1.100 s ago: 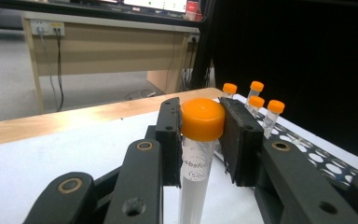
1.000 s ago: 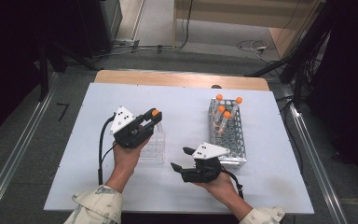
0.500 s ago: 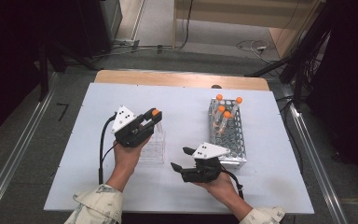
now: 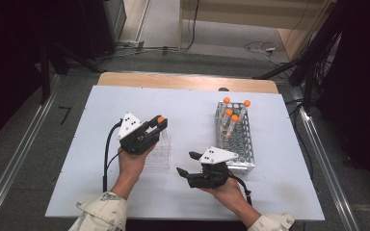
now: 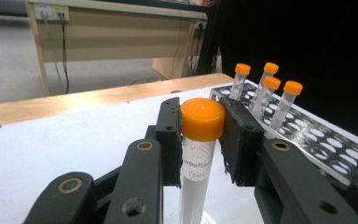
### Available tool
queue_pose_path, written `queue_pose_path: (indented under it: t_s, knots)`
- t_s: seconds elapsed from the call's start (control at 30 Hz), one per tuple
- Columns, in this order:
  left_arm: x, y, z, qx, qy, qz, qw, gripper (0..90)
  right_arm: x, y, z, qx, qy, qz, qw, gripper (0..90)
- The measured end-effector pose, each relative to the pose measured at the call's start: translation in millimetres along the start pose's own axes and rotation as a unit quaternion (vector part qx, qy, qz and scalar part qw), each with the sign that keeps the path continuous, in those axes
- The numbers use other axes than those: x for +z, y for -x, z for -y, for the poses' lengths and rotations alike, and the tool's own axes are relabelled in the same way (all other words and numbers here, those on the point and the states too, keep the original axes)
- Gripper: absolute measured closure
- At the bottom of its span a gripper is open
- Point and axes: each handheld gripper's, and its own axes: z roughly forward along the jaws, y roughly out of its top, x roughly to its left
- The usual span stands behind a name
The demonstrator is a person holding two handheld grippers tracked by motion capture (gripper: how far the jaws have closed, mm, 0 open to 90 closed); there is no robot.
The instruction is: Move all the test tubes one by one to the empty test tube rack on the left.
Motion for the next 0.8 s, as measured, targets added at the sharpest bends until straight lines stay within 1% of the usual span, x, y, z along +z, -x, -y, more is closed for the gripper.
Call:
queue_pose_path:
  t_s: [0.27, 0.37, 0.47, 0.73, 0.8]
  knots:
    - [3.2, 1.9, 9.2, 0.01, -0.016, -0.005, 0.9998, 69.9, -0.3, -0.1, -0.2, 0.0, 0.001, -0.001, 1.0, 30.6]
    - [4.7, 3.2, 12.1, 0.01, -0.018, -0.006, 0.9998, 69.8, -0.4, 0.0, -0.2, -0.001, 0.001, -0.001, 1.0, 30.6]
    - [6.2, 4.3, 14.8, 0.019, -0.022, -0.01, 0.9995, 69.8, -0.6, 0.1, -0.3, -0.001, 0.001, -0.001, 1.0, 30.7]
    - [7.4, 9.0, 15.7, 0.041, -0.028, -0.021, 0.9986, 69.9, -1.0, 0.0, -0.3, -0.001, 0.001, -0.001, 1.0, 30.9]
    - [7.9, 9.8, 15.5, 0.041, -0.029, -0.022, 0.9985, 69.9, -1.0, 0.2, -0.4, -0.001, 0.002, -0.001, 1.0, 30.9]
